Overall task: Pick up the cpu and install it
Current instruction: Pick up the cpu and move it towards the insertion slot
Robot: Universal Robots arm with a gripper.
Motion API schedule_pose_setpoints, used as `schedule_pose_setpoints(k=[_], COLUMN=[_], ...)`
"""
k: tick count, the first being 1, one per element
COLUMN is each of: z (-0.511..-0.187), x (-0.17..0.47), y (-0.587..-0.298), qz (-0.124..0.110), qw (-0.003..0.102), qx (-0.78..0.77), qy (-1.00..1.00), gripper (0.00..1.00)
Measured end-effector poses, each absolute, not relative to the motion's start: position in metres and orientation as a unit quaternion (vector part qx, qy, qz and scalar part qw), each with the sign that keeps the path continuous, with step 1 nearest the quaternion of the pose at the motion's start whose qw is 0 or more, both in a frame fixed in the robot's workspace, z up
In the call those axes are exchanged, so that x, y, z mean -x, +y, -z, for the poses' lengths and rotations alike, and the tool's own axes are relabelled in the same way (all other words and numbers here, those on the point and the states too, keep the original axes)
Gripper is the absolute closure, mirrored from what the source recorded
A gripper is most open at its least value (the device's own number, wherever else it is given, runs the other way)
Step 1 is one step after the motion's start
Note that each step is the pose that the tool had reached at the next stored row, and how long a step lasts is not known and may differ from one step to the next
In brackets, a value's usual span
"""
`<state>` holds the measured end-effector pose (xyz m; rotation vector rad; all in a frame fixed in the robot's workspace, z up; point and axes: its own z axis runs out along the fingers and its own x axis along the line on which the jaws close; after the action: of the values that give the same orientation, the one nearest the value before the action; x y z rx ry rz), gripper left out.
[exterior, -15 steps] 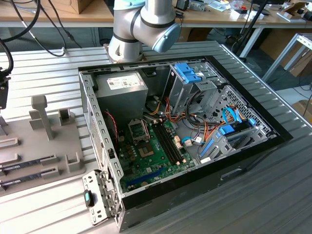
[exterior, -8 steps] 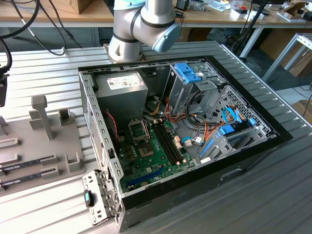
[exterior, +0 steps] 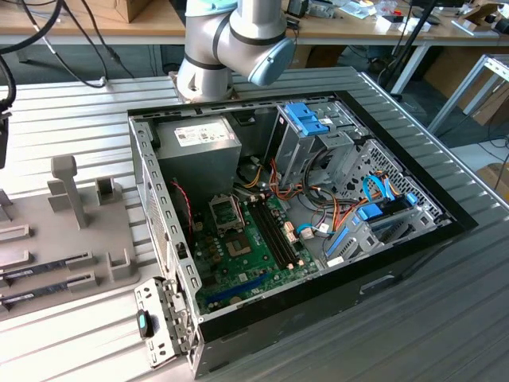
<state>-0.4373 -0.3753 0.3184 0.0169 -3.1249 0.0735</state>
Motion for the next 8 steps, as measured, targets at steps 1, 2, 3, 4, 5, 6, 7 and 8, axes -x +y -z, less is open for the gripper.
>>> schedule_pose_setpoints(k=[1, 2, 3, 4, 5, 6, 7, 8], z=[-0.3191, -0.3197, -0.3204, -0.3229, -0.3237, -0.3245, -0.326, -0.3273], x=[0.4373, 0.4373, 0.4373, 0.4373, 0.4373, 0.4373, 0.4373, 0.4373], y=[-0.3753, -0.3753, -0.3753, -0.3753, -0.3753, -0.3753, -0.3753, -0.3753], qz=[-0.024, -0.024, -0.024, -0.023, -0.024, -0.024, -0.024, -0.024], qw=[0.008, 0.008, 0.008, 0.008, 0.008, 0.008, 0.008, 0.008], qx=[-0.005, -0.005, -0.005, -0.005, -0.005, -0.005, -0.005, -0.005], qy=[-1.0, -1.0, -1.0, -1.0, -1.0, -1.0, -1.0, -1.0], gripper=[0.53, 0.53, 0.53, 0.53, 0.53, 0.53, 0.53, 0.53])
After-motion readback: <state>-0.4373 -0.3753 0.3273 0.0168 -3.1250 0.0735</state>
